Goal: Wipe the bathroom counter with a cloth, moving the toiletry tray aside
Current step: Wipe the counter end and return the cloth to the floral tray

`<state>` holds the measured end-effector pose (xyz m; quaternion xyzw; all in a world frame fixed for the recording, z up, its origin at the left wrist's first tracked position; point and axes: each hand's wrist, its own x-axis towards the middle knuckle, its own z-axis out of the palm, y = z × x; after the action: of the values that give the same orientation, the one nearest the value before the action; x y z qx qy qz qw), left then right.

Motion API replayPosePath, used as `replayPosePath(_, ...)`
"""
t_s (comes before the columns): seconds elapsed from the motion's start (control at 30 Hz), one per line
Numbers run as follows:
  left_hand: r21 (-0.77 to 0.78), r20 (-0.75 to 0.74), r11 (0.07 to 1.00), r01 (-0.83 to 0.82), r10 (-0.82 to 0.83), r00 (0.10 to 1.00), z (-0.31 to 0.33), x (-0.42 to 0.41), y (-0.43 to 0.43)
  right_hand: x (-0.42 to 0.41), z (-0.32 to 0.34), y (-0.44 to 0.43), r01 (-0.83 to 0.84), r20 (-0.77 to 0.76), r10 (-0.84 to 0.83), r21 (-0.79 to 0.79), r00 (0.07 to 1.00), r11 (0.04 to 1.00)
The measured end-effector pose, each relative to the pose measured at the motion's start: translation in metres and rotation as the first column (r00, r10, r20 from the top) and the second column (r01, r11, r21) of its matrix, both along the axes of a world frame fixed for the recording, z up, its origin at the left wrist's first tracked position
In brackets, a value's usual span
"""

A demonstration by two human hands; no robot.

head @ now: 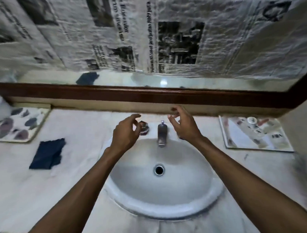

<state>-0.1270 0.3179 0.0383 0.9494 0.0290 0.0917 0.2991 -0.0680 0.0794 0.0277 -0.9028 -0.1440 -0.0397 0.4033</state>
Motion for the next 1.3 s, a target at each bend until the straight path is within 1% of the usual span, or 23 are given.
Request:
replayPosePath(0.13, 0.034, -0.017, 0.996, -0.079, 0.080, 0.997, -0.006, -0.044, 0.111, -0.023, -0.006, 0.101, -0.108, 0.004, 0.108, 0.013, 0.994, 0.994)
replayPosePath(0.23, 0.038, -0.039, 0.986, -0.160, 0.161, 0.986, -0.018, -0.073, 0.183, -0.040, -0.016, 0.163, -0.152, -0.021, 0.154, 0.047, 0.988, 0.987)
replayPosePath(0.33, -0.004, -0.114, 0.964, -0.264, 0.262, 0.958, -0.042, -0.095, 0.245, -0.055, -0.029, 0.216, -0.216, -0.096, 0.218, 0.038, 0.971, 0.976)
replayPosePath(0.47, -0.055, -0.161, 0.954, -0.295, 0.283, 0.945, -0.077, -0.109, 0.315, -0.063, -0.054, 0.272, -0.302, -0.204, 0.296, -0.001, 0.933, 0.953)
replayPosePath(0.53, -0.018, -0.202, 0.920, -0.392, 0.381, 0.902, -0.092, -0.115, 0.339, -0.062, -0.069, 0.296, -0.329, -0.253, 0.317, -0.002, 0.914, 0.944)
replayPosePath(0.6, 0.025, -0.305, 0.852, -0.524, 0.505, 0.807, -0.105, -0.118, 0.355, -0.058, -0.082, 0.318, -0.362, -0.295, 0.343, -0.010, 0.892, 0.932)
replayPosePath(0.63, 0.040, -0.347, 0.831, -0.554, 0.532, 0.773, -0.112, -0.119, 0.362, -0.054, -0.089, 0.327, -0.383, -0.305, 0.359, -0.018, 0.882, 0.924)
replayPosePath(0.73, 0.039, -0.381, 0.821, -0.570, 0.539, 0.751, -0.123, -0.113, 0.380, -0.040, -0.108, 0.355, -0.421, -0.316, 0.388, -0.041, 0.866, 0.906)
replayPosePath(0.87, 0.023, -0.361, 0.821, -0.570, 0.539, 0.761, -0.137, -0.097, 0.401, -0.023, -0.131, 0.390, -0.437, -0.277, 0.405, -0.065, 0.871, 0.897)
replayPosePath(1.0, -0.045, -0.264, 0.841, -0.539, 0.511, 0.818, -0.143, -0.088, 0.399, -0.016, -0.145, 0.412, -0.426, -0.255, 0.384, -0.137, 0.887, 0.894)
replayPosePath(1.1, -0.137, -0.245, 0.840, -0.524, 0.484, 0.840, -0.137, -0.083, 0.399, -0.013, -0.150, 0.425, -0.384, -0.207, 0.348, -0.169, 0.914, 0.908)
replayPosePath(1.17, -0.142, -0.236, 0.857, -0.496, 0.457, 0.858, -0.131, -0.080, 0.407, -0.011, -0.151, 0.436, -0.363, -0.180, 0.332, -0.184, 0.926, 0.913)
replayPosePath(1.23, -0.145, -0.224, 0.883, -0.446, 0.409, 0.884, -0.124, -0.079, 0.419, -0.010, -0.151, 0.449, -0.349, -0.187, 0.315, -0.192, 0.931, 0.917)
replayPosePath(1.3, -0.165, -0.224, 0.905, -0.393, 0.353, 0.908, -0.113, -0.074, 0.431, -0.009, -0.152, 0.465, -0.354, -0.202, 0.311, -0.233, 0.929, 0.906)
